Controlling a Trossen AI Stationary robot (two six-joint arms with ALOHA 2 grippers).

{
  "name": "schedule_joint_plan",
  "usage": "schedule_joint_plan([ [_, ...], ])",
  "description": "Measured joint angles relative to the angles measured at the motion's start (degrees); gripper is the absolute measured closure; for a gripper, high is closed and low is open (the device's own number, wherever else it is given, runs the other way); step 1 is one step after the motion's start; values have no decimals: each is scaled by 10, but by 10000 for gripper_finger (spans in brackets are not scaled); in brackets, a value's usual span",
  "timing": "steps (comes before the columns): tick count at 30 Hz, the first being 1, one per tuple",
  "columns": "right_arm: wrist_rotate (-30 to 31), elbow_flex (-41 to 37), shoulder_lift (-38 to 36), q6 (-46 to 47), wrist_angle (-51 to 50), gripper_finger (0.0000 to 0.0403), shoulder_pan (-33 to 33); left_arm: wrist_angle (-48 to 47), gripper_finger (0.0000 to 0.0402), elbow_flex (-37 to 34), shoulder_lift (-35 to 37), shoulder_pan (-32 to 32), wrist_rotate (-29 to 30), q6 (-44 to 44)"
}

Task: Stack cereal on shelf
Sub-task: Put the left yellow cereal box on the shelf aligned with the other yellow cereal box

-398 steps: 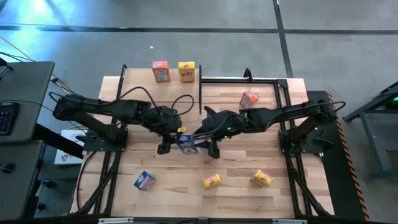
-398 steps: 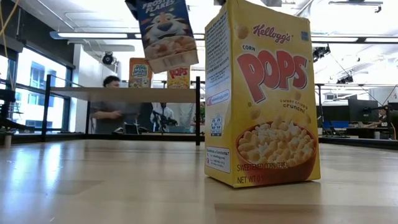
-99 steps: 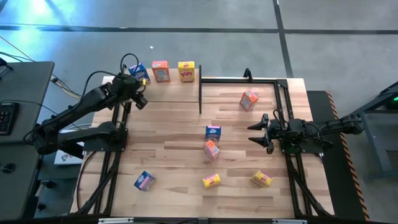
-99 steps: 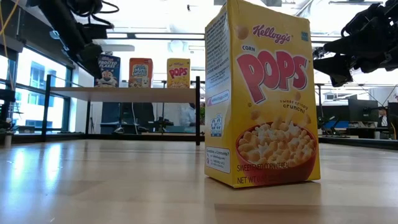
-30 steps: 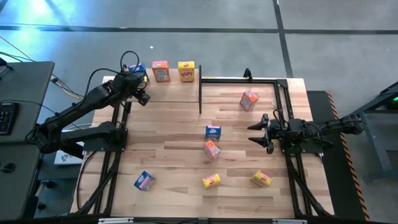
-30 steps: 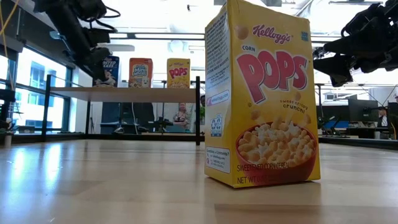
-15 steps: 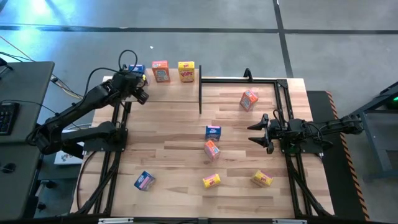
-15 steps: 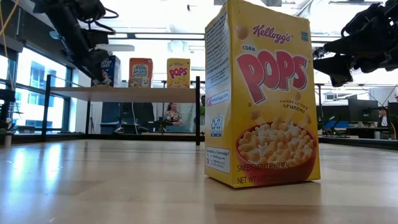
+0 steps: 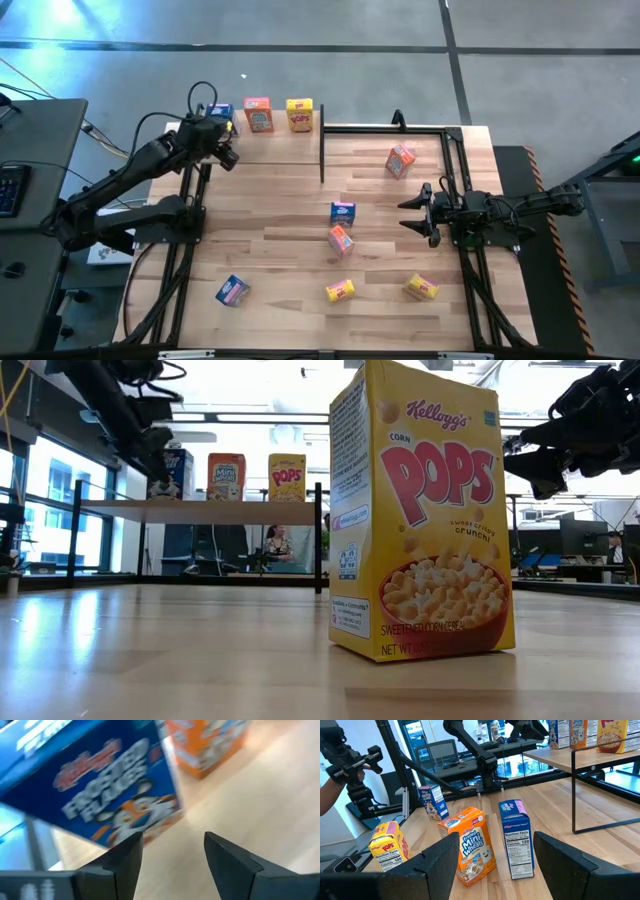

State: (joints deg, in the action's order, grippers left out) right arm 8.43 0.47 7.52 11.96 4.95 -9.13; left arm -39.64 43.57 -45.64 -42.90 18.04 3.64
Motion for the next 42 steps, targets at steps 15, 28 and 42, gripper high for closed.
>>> schedule_joint_plan([
  [15, 0, 0, 0, 0, 0, 155, 0, 55, 198, 0, 14, 106, -102, -21],
  [28, 0, 0, 0, 0, 0, 155, 0, 148, 198, 0, 14, 205, -103, -51],
  [42, 0, 0, 0, -42, 0, 155, 0, 178, 198, 0, 14, 272, -100, -68],
])
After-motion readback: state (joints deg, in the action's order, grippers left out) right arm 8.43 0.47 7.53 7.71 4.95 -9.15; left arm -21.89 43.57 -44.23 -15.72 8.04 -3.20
